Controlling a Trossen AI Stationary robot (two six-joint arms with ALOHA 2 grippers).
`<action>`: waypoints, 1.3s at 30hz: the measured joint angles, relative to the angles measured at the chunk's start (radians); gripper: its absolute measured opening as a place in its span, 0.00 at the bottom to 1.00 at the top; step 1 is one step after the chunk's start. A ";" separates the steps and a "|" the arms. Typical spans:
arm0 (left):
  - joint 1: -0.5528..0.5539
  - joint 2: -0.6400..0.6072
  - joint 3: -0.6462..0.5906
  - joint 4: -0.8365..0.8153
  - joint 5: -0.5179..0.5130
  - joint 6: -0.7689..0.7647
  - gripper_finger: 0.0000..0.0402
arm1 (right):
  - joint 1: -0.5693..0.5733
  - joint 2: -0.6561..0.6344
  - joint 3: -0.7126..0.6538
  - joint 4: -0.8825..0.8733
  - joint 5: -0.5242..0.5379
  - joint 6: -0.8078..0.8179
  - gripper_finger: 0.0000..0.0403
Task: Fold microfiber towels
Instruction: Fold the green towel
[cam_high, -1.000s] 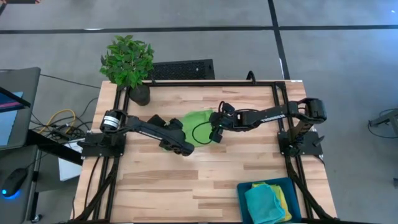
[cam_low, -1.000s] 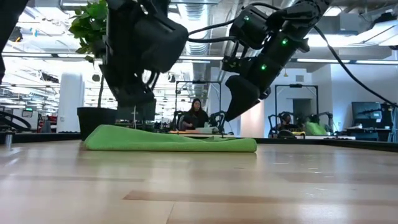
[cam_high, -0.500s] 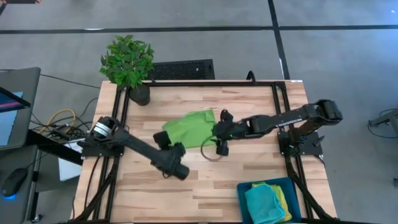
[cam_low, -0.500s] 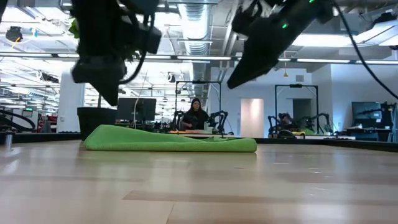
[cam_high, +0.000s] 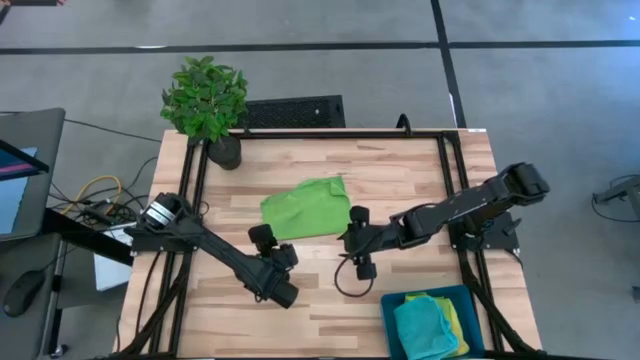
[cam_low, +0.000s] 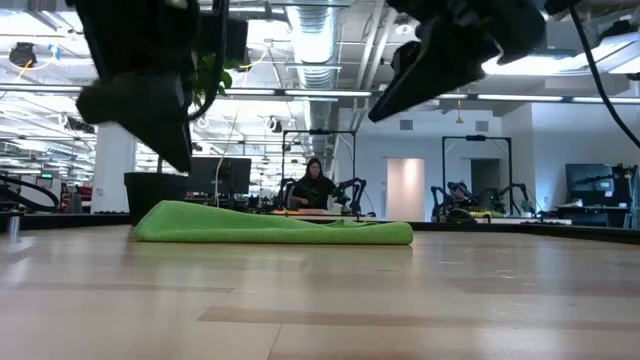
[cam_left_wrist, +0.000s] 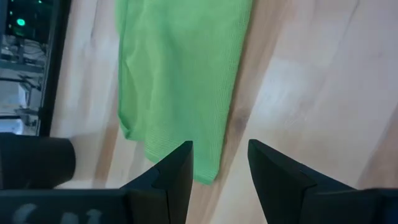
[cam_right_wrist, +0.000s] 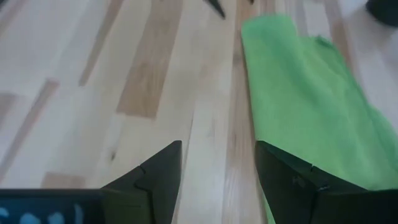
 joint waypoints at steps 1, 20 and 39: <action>0.005 0.000 -0.021 0.016 0.003 0.005 0.37 | 0.000 0.003 -0.001 -0.008 0.000 0.000 0.56; 0.167 0.002 -0.268 0.283 0.072 0.217 0.26 | -0.054 0.014 -0.002 0.000 0.002 0.002 0.56; 0.236 -0.018 -0.265 0.223 0.167 0.271 0.01 | -0.179 0.090 -0.002 0.047 -0.015 -0.017 0.56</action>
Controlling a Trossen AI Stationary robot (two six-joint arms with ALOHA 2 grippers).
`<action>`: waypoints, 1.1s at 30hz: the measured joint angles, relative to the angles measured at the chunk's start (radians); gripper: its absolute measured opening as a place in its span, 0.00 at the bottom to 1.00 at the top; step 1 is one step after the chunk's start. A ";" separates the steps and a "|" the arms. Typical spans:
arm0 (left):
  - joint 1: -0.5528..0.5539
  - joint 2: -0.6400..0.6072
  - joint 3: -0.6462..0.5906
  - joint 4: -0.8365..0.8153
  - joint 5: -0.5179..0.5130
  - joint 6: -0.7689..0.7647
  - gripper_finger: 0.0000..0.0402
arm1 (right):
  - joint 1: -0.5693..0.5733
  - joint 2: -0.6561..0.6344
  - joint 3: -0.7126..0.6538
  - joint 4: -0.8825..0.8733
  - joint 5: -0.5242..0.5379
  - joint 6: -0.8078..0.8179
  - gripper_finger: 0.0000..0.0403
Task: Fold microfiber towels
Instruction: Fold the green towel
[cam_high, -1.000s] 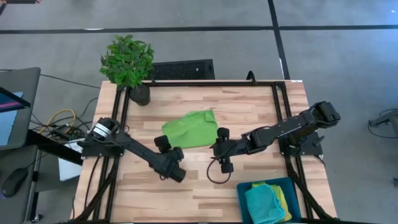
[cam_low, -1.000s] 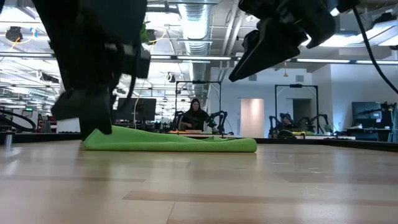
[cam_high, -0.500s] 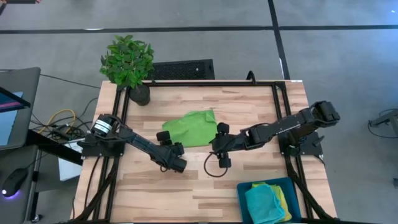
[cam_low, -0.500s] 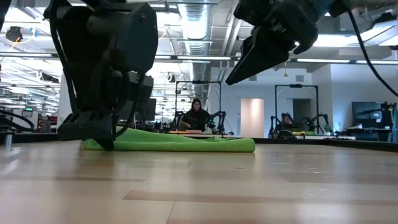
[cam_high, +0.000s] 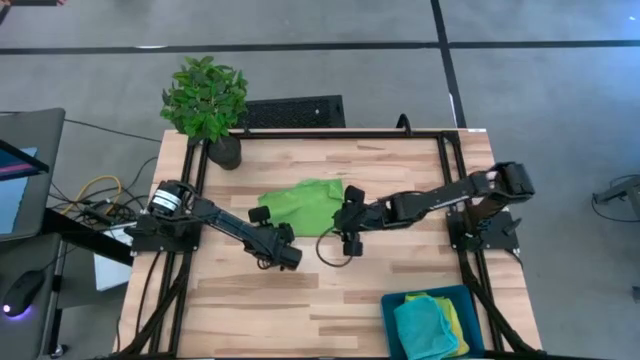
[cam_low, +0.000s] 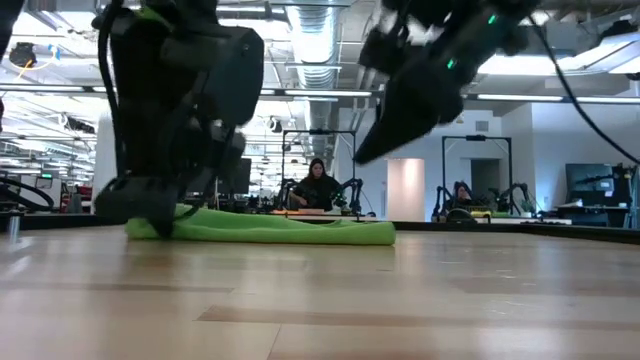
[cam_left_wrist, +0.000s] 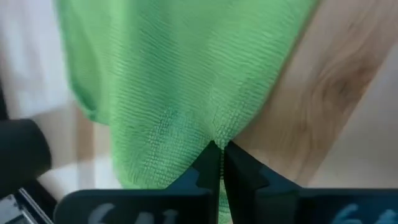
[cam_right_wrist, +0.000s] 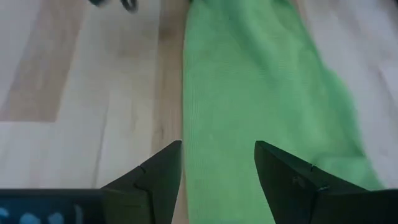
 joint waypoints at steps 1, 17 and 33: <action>-0.003 -0.014 0.009 -0.008 -0.004 -0.005 0.01 | -0.012 0.021 0.000 0.018 -0.018 -0.004 0.56; 0.020 -0.055 0.092 0.065 -0.123 0.263 0.00 | -0.119 0.278 0.046 0.100 -0.057 -0.023 0.56; 0.181 -0.055 0.093 0.620 -0.051 0.847 0.00 | -0.135 0.274 0.060 0.070 -0.103 -0.026 0.56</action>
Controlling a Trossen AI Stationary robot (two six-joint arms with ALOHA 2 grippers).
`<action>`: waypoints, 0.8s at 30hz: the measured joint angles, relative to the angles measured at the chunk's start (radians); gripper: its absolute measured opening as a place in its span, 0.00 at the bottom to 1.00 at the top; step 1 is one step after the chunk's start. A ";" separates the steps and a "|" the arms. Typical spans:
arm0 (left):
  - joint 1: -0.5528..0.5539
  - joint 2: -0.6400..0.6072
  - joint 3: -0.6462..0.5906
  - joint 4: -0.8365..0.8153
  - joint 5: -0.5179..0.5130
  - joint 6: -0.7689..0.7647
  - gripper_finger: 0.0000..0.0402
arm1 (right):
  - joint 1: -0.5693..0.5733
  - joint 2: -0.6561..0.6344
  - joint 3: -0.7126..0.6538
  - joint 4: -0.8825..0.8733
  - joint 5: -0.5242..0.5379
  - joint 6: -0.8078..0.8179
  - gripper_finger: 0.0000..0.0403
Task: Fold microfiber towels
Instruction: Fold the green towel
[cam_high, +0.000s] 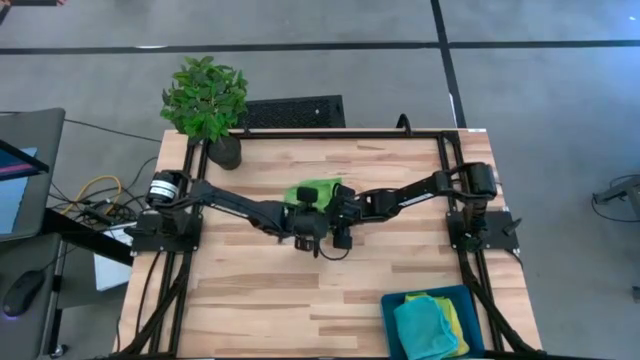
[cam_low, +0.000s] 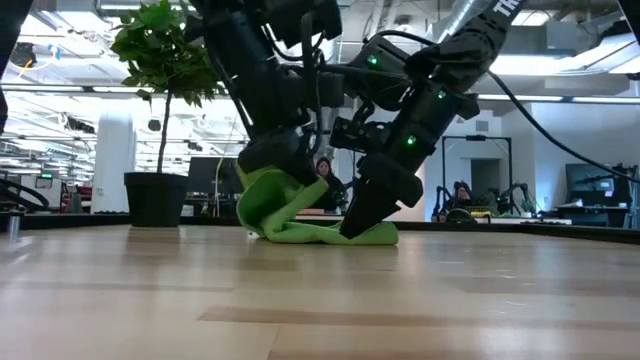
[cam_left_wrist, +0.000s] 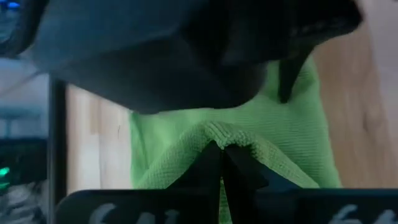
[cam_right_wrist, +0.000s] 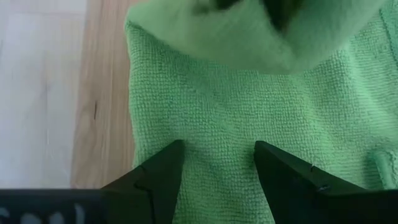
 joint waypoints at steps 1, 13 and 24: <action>0.007 0.000 0.000 0.013 0.022 0.023 0.00 | -0.001 0.000 0.000 -0.001 -0.005 0.001 0.56; 0.057 -0.004 0.004 0.149 0.123 0.182 0.00 | 0.019 -0.160 -0.002 -0.196 -0.007 -0.002 0.56; 0.072 0.001 0.003 0.276 0.221 0.369 0.00 | 0.081 -0.344 0.000 -0.355 -0.013 0.027 0.56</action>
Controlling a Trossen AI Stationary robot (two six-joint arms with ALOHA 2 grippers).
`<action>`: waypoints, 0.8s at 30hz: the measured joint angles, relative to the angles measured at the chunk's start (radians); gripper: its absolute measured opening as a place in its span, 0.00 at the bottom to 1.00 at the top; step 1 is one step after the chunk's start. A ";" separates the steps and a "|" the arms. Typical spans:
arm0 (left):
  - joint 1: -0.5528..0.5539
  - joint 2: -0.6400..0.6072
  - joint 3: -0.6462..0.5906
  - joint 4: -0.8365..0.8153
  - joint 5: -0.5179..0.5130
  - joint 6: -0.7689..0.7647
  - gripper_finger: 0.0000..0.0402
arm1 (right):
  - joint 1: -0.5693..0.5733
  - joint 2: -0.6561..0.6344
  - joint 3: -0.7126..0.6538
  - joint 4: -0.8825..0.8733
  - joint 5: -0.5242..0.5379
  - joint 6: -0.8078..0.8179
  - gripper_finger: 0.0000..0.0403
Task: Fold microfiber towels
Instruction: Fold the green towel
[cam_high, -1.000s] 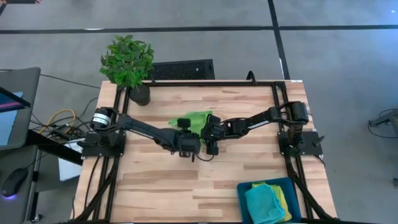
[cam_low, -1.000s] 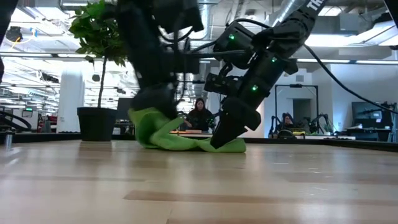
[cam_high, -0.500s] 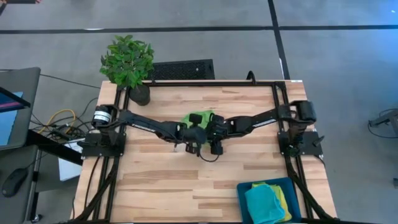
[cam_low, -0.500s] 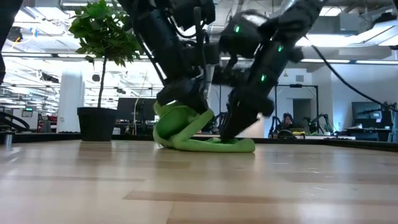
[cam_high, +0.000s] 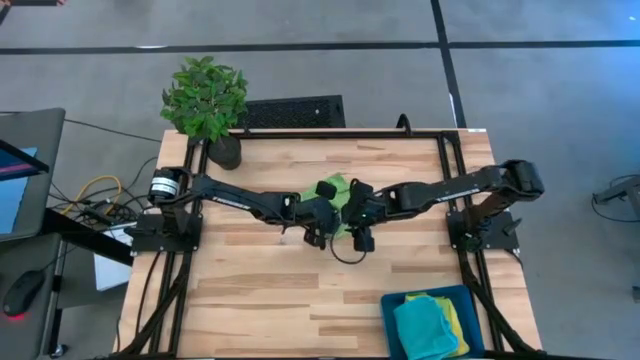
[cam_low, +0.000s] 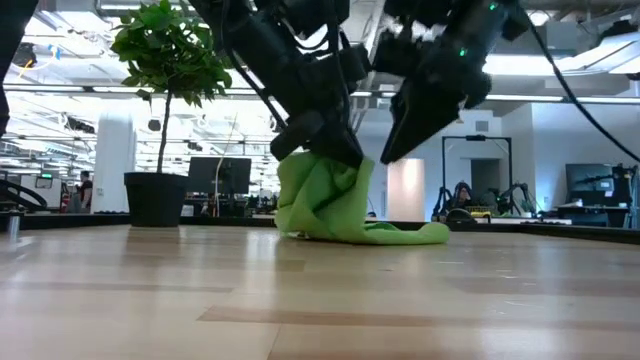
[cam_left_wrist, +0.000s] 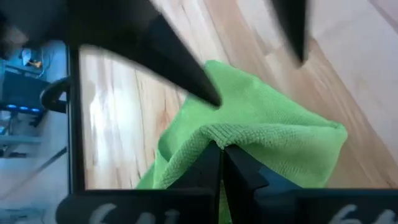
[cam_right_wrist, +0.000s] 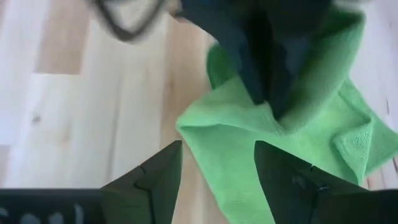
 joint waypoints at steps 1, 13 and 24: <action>0.006 0.004 0.000 0.004 0.006 0.001 0.00 | 0.008 -0.013 0.000 -0.006 0.000 0.000 0.56; 0.088 0.015 -0.001 0.130 0.179 0.078 0.00 | 0.073 -0.078 0.000 -0.032 0.004 0.018 0.56; 0.125 0.086 0.011 0.243 0.204 0.056 0.00 | 0.077 -0.078 0.000 -0.064 0.008 0.053 0.56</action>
